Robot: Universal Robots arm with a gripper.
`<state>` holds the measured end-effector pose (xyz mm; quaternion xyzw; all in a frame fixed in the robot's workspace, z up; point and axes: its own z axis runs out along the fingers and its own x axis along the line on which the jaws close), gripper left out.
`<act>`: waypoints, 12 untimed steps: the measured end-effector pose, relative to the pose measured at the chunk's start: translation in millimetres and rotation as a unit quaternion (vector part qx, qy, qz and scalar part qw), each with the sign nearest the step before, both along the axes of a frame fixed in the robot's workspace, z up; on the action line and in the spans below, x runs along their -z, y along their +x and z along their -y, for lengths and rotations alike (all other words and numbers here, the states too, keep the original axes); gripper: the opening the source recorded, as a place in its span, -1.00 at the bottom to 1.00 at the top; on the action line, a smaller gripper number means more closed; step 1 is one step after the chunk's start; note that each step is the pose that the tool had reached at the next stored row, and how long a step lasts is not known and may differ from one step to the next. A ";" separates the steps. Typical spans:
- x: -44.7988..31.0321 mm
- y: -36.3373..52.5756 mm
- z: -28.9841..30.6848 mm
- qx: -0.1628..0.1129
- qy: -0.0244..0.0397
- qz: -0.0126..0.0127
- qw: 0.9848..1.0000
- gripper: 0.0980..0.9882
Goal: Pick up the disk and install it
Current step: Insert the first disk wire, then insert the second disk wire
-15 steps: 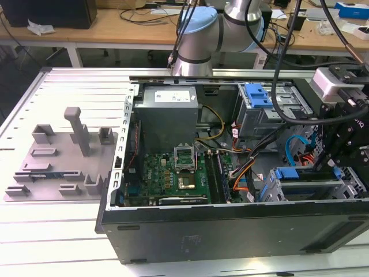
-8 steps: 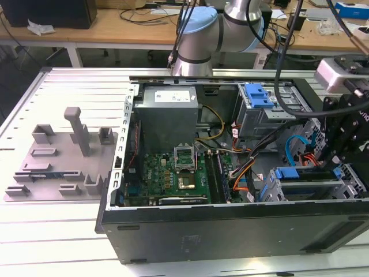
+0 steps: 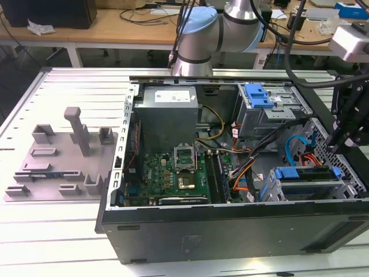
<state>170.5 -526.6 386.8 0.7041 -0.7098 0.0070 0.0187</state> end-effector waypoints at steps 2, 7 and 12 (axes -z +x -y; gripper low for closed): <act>-0.1 0.0 0.0 0.000 0.000 0.000 1.000 -0.67; -0.1 0.0 0.0 0.000 -0.001 0.000 1.000 -0.67; -0.1 0.0 -0.1 0.000 -0.001 0.000 1.000 -0.67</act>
